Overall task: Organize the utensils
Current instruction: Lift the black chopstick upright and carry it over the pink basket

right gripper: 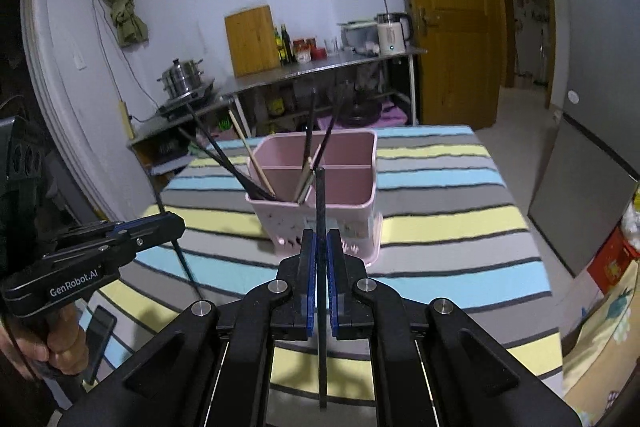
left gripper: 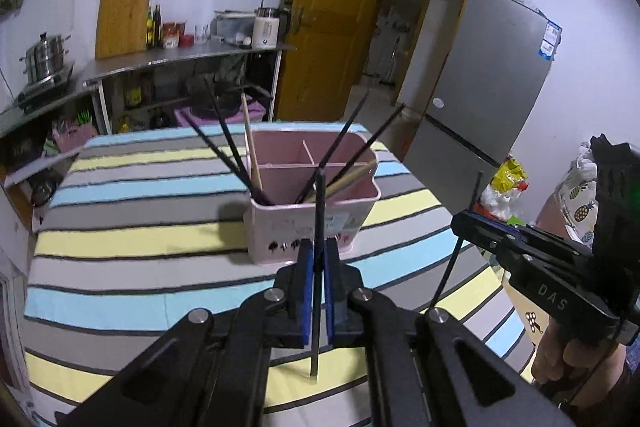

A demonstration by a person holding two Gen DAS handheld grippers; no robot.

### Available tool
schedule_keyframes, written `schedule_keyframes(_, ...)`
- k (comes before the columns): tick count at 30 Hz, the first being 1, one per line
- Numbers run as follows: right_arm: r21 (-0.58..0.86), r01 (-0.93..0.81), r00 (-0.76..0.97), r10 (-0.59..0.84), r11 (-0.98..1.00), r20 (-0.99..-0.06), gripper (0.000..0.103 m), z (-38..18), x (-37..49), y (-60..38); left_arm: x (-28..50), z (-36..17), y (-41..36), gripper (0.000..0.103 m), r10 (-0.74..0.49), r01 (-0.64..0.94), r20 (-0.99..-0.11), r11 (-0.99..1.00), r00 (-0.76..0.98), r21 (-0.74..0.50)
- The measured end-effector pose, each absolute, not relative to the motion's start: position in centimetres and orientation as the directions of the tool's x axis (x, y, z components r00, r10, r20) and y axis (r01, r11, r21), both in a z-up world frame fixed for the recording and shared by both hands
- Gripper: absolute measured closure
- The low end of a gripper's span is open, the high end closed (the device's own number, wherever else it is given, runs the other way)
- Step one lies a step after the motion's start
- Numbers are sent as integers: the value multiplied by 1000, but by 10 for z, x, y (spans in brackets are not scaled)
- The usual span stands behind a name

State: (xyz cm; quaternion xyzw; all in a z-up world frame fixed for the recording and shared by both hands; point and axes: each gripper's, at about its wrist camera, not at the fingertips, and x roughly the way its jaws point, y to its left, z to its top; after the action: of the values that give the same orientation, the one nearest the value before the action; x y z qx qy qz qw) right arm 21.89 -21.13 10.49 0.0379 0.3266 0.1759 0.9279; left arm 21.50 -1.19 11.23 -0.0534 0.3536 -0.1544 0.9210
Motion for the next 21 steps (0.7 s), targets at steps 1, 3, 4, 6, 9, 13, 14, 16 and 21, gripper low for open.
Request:
schedule_keyframes(1, 183, -300, 729, 349, 936, -589, 98, 107, 218, -210, 214, 114, -11, 98, -323, 248, -632, 946, 705, -208)
schedule_keyframes(3, 184, -297, 730, 348, 937, -588, 98, 107, 215, -211, 212, 114, -10, 98, -326, 249, -631, 945, 704, -211)
schedule_keyframes(4, 184, -297, 730, 346, 937, -589, 98, 107, 213, -211, 211, 113, -10, 98, -327, 249, -634, 945, 701, -213)
schedule_keyframes(6, 183, -294, 732, 344, 938, -588, 98, 107, 209, -212, 208, 110, -10, 98, -327, 250, -635, 945, 700, -210)
schedule_keyframes(9, 175, -297, 731, 342, 939, -590, 98, 109, 202, -213, 202, 111, -9, 98, -331, 255, -638, 943, 696, -211)
schedule_keyframes(13, 149, -303, 726, 329, 941, -603, 98, 112, 194, -212, 195, 113, -10, 98, -327, 262, -652, 944, 684, -200)
schedule_keyframes(14, 144, -303, 726, 326, 942, -605, 98, 113, 191, -212, 193, 113, -11, 98, -328, 263, -655, 944, 681, -199)
schedule_keyframes(16, 146, -305, 726, 329, 941, -604, 98, 114, 187, -214, 191, 113, -10, 98, -329, 264, -659, 944, 676, -201)
schedule_keyframes(21, 153, -296, 744, 328, 943, -583, 99, 120, 179, -218, 188, 117, -5, 98, -340, 263, -659, 940, 671, -217)
